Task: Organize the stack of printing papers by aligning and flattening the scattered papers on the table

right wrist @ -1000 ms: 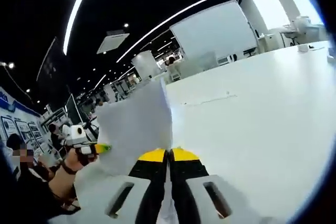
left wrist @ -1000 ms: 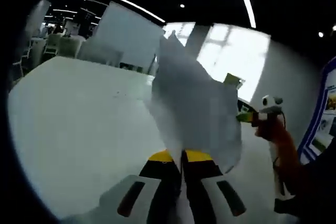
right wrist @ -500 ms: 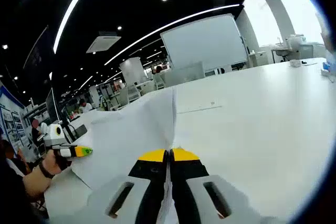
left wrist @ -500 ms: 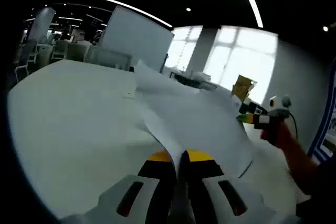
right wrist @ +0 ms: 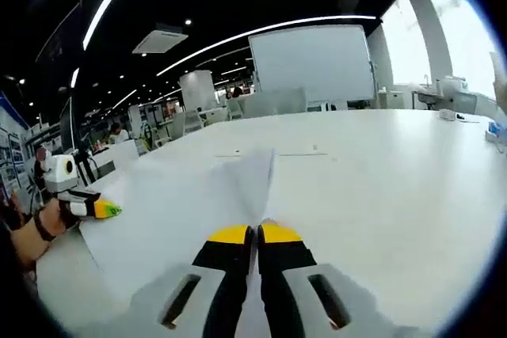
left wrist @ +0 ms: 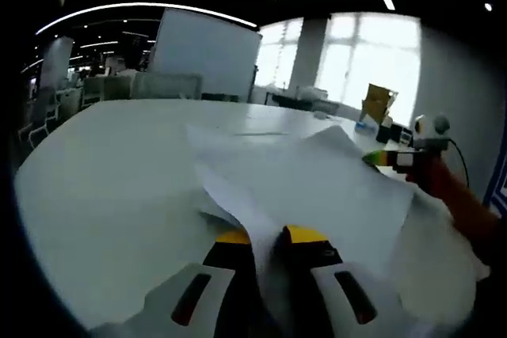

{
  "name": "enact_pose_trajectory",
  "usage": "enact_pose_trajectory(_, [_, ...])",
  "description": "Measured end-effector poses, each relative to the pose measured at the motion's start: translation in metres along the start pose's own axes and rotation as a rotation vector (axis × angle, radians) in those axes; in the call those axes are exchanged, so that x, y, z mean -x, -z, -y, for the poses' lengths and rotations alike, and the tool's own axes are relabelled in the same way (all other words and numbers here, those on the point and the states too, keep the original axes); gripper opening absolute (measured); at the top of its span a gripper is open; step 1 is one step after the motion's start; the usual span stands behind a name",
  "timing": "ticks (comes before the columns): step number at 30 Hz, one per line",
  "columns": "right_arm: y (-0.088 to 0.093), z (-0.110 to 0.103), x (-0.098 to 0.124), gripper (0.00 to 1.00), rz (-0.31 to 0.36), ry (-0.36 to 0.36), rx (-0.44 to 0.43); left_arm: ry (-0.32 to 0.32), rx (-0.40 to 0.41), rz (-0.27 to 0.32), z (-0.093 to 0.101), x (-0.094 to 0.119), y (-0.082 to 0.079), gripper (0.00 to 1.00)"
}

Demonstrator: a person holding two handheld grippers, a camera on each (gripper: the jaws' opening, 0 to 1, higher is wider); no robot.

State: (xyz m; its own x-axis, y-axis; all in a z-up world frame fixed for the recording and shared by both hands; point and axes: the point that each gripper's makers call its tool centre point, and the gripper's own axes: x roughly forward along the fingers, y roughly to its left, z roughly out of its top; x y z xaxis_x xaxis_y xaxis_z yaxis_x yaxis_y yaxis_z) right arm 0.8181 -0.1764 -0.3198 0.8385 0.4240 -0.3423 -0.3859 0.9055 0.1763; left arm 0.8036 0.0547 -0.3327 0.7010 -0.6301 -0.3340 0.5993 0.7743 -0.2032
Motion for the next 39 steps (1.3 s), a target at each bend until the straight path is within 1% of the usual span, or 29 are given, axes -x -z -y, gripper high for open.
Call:
enact_pose_trajectory(4, [0.003,0.003,-0.003,0.01,-0.017,0.026,0.017,-0.022,-0.014,-0.001,-0.002,-0.001,0.002,0.19])
enact_pose_trajectory(6, [0.009,0.007,-0.005,0.03,-0.042,0.053,0.056,-0.032,-0.021,0.001,-0.003,-0.001,0.002,0.21])
enact_pose_trajectory(7, [0.012,0.015,-0.005,0.03,-0.063,0.068,0.080,-0.043,-0.030,0.003,-0.004,-0.002,0.002,0.23])
enact_pose_trajectory(9, [0.018,0.015,-0.005,0.03,-0.087,0.085,0.115,-0.056,-0.061,0.002,-0.005,-0.002,0.002,0.26])
enact_pose_trajectory(10, [0.020,0.012,-0.006,0.04,-0.092,0.081,0.111,-0.057,-0.061,0.000,-0.006,-0.003,0.003,0.28])
enact_pose_trajectory(12, [0.024,0.015,-0.008,0.05,-0.101,0.079,0.117,-0.063,-0.056,-0.001,-0.008,-0.002,0.004,0.30])
enact_pose_trajectory(13, [0.025,0.015,-0.008,0.09,-0.103,0.077,0.117,-0.066,-0.052,0.000,-0.008,-0.002,0.004,0.31])
enact_pose_trajectory(15, [0.024,0.016,-0.007,0.13,-0.100,0.088,0.126,-0.069,-0.052,0.001,-0.009,-0.001,0.004,0.33])
enact_pose_trajectory(18, [0.024,0.016,-0.004,0.15,-0.090,0.095,0.124,-0.086,-0.051,0.017,-0.013,-0.001,0.001,0.38])
enact_pose_trajectory(21, [0.020,0.015,0.000,0.18,-0.061,0.101,0.109,-0.102,-0.038,0.049,-0.016,0.003,-0.004,0.41])
enact_pose_trajectory(23, [0.019,0.013,0.002,0.19,-0.048,0.093,0.089,-0.103,-0.021,0.067,-0.017,0.005,-0.007,0.41])
enact_pose_trajectory(25, [0.020,0.010,0.005,0.19,-0.049,0.082,0.064,-0.108,-0.015,0.075,-0.018,0.008,-0.008,0.41])
enact_pose_trajectory(30, [0.020,0.001,0.016,0.19,-0.030,0.049,0.018,-0.123,-0.023,0.065,-0.022,0.014,-0.005,0.38])
enact_pose_trajectory(31, [0.019,-0.003,0.020,0.19,-0.019,0.031,0.008,-0.124,-0.020,0.070,-0.023,0.015,-0.006,0.38])
enact_pose_trajectory(34, [0.016,-0.008,0.025,0.19,0.002,0.020,0.007,-0.126,-0.016,0.073,-0.023,0.017,-0.006,0.37])
enact_pose_trajectory(37, [0.017,-0.001,0.027,0.19,-0.012,0.001,-0.009,-0.126,-0.010,0.079,-0.025,0.018,-0.007,0.37])
enact_pose_trajectory(38, [0.017,-0.001,0.028,0.19,-0.013,-0.003,-0.012,-0.124,-0.005,0.081,-0.025,0.020,-0.007,0.37])
enact_pose_trajectory(39, [0.017,-0.005,0.030,0.19,-0.013,-0.029,-0.028,-0.123,0.000,0.086,-0.025,0.021,-0.008,0.37])
